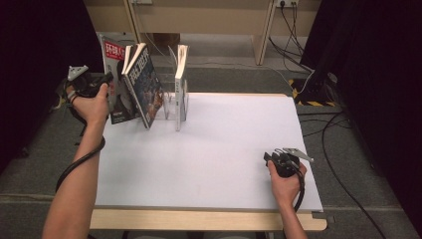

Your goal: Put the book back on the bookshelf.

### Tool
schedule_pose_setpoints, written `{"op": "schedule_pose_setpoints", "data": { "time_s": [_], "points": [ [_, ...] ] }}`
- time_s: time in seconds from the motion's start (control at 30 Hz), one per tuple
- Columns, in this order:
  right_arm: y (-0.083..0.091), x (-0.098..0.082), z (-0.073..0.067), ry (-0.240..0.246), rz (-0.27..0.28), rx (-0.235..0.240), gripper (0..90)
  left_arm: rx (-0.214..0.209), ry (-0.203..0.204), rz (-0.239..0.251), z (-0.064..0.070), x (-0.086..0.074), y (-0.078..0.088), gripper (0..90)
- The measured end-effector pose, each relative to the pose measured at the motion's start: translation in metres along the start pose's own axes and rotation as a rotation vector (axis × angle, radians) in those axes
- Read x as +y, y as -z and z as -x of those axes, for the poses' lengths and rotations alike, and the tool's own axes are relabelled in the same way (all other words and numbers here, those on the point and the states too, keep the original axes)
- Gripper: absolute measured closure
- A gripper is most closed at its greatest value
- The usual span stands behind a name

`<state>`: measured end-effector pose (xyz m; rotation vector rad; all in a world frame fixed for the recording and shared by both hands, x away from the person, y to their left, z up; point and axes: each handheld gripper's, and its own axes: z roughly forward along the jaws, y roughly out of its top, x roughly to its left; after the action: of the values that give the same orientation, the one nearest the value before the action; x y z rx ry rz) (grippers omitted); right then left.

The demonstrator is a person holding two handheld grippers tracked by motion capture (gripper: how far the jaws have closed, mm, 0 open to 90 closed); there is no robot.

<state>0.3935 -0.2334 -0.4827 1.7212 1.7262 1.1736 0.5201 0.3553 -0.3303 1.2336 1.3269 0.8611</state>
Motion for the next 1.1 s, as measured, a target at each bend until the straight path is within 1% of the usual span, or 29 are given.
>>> {"op": "schedule_pose_setpoints", "data": {
  "time_s": [0.07, 0.17, 0.23, 0.33, 0.43, 0.47, 0.5, 0.57, 0.6, 0.63, 0.67, 0.7, 0.73, 0.83, 0.97, 1.0, 1.1],
  "points": [
    [0.000, 0.000, 0.000, -0.010, -0.004, -0.001, 63.5, 0.004, 0.001, 0.008, -0.003, -0.001, 0.002, 86.6],
    [0.001, -0.001, 0.000, -0.010, -0.001, 0.000, 63.6, 0.013, -0.042, 0.010, -0.005, -0.003, 0.007, 86.4],
    [0.002, 0.000, -0.001, -0.012, -0.004, -0.002, 63.6, -0.004, -0.046, -0.011, -0.008, -0.003, 0.012, 85.9],
    [0.002, -0.001, 0.000, -0.004, -0.005, -0.002, 63.5, 0.007, -0.073, -0.040, -0.011, -0.006, 0.024, 84.9],
    [0.001, -0.001, -0.001, -0.005, -0.007, -0.004, 63.5, -0.006, -0.096, -0.072, -0.016, -0.010, 0.037, 83.4],
    [0.001, -0.001, -0.001, -0.005, -0.007, -0.004, 63.5, -0.006, -0.096, -0.072, -0.016, -0.010, 0.037, 82.6],
    [0.001, -0.001, -0.002, -0.001, -0.007, -0.006, 63.5, -0.009, -0.119, -0.101, -0.019, -0.016, 0.044, 81.9],
    [0.001, -0.001, -0.002, -0.003, -0.009, -0.003, 63.4, -0.015, -0.131, -0.135, -0.022, -0.024, 0.049, 80.6],
    [0.001, -0.001, -0.003, -0.003, -0.008, -0.004, 63.4, -0.015, -0.131, -0.135, -0.022, -0.024, 0.049, 79.8],
    [0.001, -0.001, -0.003, -0.002, -0.008, -0.004, 63.4, -0.024, -0.131, -0.152, -0.025, -0.034, 0.054, 79.4],
    [0.001, -0.001, -0.003, 0.000, -0.007, -0.003, 63.3, -0.030, -0.122, -0.153, -0.026, -0.039, 0.056, 79.4],
    [0.001, -0.001, -0.003, 0.000, -0.007, -0.003, 63.3, -0.030, -0.122, -0.153, -0.026, -0.039, 0.056, 79.5],
    [0.001, -0.001, -0.004, 0.003, -0.006, -0.003, 63.2, -0.033, -0.137, -0.150, -0.027, -0.047, 0.061, 79.4],
    [0.001, -0.001, -0.004, 0.002, -0.009, -0.006, 63.2, -0.040, -0.135, -0.142, -0.026, -0.052, 0.065, 79.3],
    [0.001, -0.001, -0.006, -0.006, -0.016, -0.001, 63.1, -0.065, -0.152, -0.139, -0.021, -0.058, 0.072, 79.3],
    [0.001, -0.001, -0.005, 0.001, -0.013, -0.001, 63.1, -0.069, -0.157, -0.138, -0.019, -0.060, 0.074, 79.3],
    [0.002, -0.001, -0.003, -0.001, -0.008, -0.003, 63.1, -0.083, -0.173, -0.138, -0.015, -0.065, 0.079, 79.4]
  ]
}}
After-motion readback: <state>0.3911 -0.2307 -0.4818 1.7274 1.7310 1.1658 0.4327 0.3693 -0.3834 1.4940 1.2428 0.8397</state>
